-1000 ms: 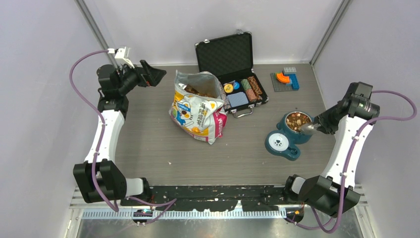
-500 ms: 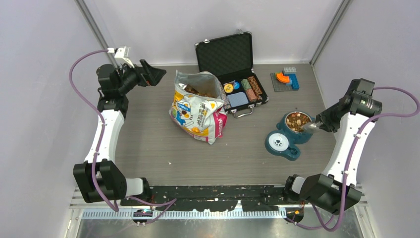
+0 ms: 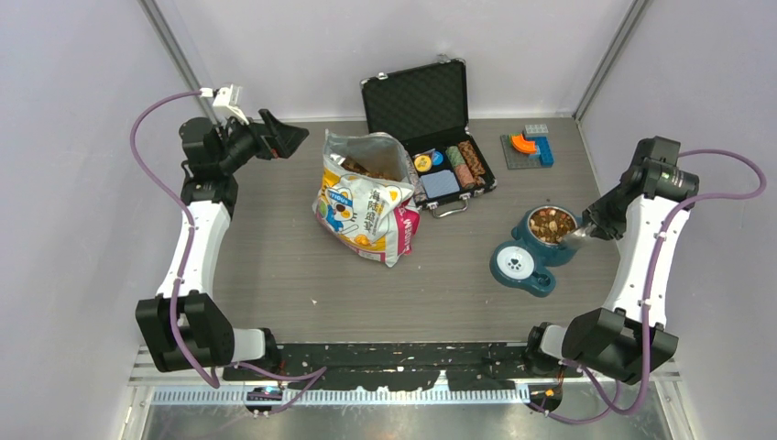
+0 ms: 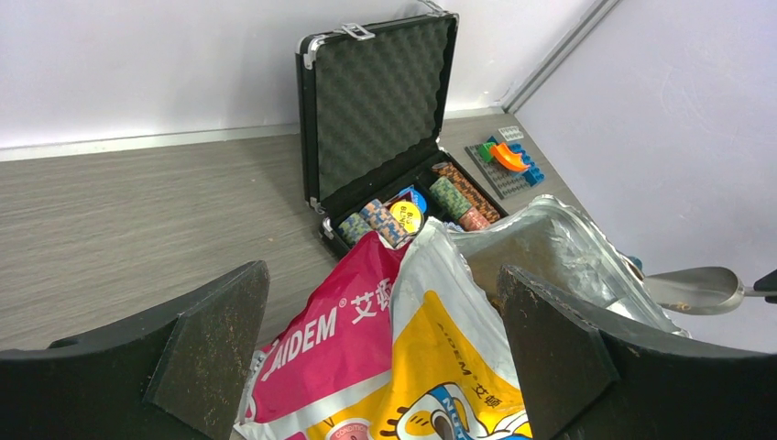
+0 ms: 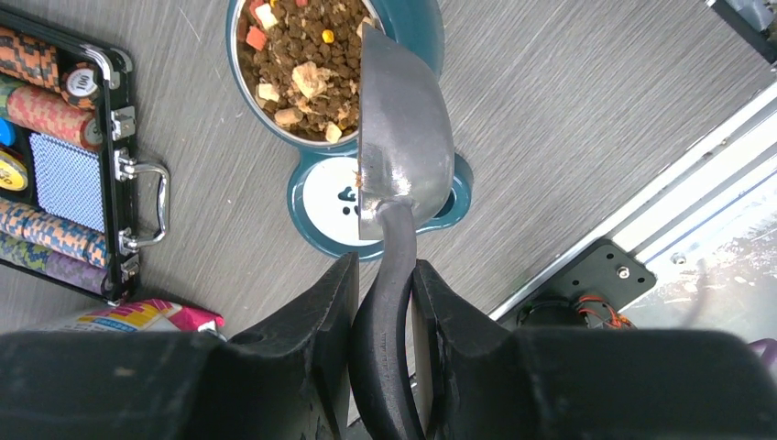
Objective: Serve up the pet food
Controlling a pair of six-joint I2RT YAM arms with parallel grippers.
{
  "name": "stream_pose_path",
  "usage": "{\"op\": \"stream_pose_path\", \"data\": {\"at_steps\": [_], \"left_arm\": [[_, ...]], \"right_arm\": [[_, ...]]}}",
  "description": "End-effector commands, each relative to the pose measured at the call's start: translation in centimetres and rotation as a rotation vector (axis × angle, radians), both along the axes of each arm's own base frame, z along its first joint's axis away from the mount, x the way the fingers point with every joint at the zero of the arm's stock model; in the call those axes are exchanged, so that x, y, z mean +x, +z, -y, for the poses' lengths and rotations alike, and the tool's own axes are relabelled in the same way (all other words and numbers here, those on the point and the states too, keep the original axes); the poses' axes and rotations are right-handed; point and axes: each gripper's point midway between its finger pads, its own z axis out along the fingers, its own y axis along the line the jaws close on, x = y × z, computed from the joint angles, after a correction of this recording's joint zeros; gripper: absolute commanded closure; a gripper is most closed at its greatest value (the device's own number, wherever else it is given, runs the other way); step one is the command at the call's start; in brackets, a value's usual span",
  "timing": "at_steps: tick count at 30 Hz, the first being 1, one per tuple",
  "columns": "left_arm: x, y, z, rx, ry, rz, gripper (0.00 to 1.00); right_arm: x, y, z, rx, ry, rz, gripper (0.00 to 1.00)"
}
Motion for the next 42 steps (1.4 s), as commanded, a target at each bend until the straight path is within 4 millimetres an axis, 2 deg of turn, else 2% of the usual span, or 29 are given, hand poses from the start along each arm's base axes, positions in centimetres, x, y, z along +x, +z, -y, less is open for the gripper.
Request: {"op": "stream_pose_path", "data": {"at_steps": [1,3,6,8,10,13,15,17,19,21,29,33,40,42], "left_arm": [[-0.2,3.0,0.0,0.003,-0.017,0.09,0.01],[-0.2,3.1,0.0,0.002,-0.017,0.091,0.01],[-0.3,3.1,0.1,0.002,-0.019,0.089,0.01],[-0.3,3.2,0.0,0.003,-0.018,0.094,0.01],[-0.3,3.2,0.1,0.003,-0.018,0.095,0.01],[-0.3,3.1,0.0,0.007,-0.016,0.09,0.01],[-0.3,3.2,0.0,0.001,-0.017,0.095,0.01],[-0.4,3.3,0.2,-0.004,-0.028,0.089,0.01],[-0.3,3.3,0.3,-0.02,-0.037,0.099,0.01],[-0.3,3.4,0.4,-0.023,-0.043,0.097,0.01],[-0.6,3.6,-0.2,-0.005,-0.014,0.109,0.01],[-0.4,3.7,-0.3,-0.013,-0.006,0.099,0.01],[-1.2,4.4,-0.3,-0.019,0.004,0.09,0.01],[-1.4,4.7,-0.2,-0.022,0.004,0.093,0.01]], "right_arm": [[1.2,3.2,1.0,-0.092,-0.008,0.1,0.95],[1.8,3.6,0.9,-0.107,-0.009,0.123,0.95],[1.9,3.1,-0.3,-0.07,0.041,0.086,0.95],[2.3,3.1,-0.2,-0.092,0.046,0.095,0.95],[1.9,2.4,0.0,-0.094,0.037,0.05,0.95],[2.4,3.8,-0.3,-0.115,0.053,0.096,0.95],[2.1,4.7,0.4,-0.16,0.022,0.095,0.95],[2.0,5.0,-0.4,-0.159,0.052,0.097,0.95],[2.3,4.6,-0.3,-0.162,0.04,0.113,0.95],[2.9,4.4,-1.2,-0.128,0.079,0.132,0.95],[2.2,4.8,-0.3,-0.179,0.064,0.121,0.95],[3.1,4.9,-2.1,-0.116,0.178,0.195,0.95],[1.5,5.9,-1.1,-0.207,0.145,0.256,0.95],[1.3,5.3,-1.2,-0.207,0.137,0.274,0.95]]}}
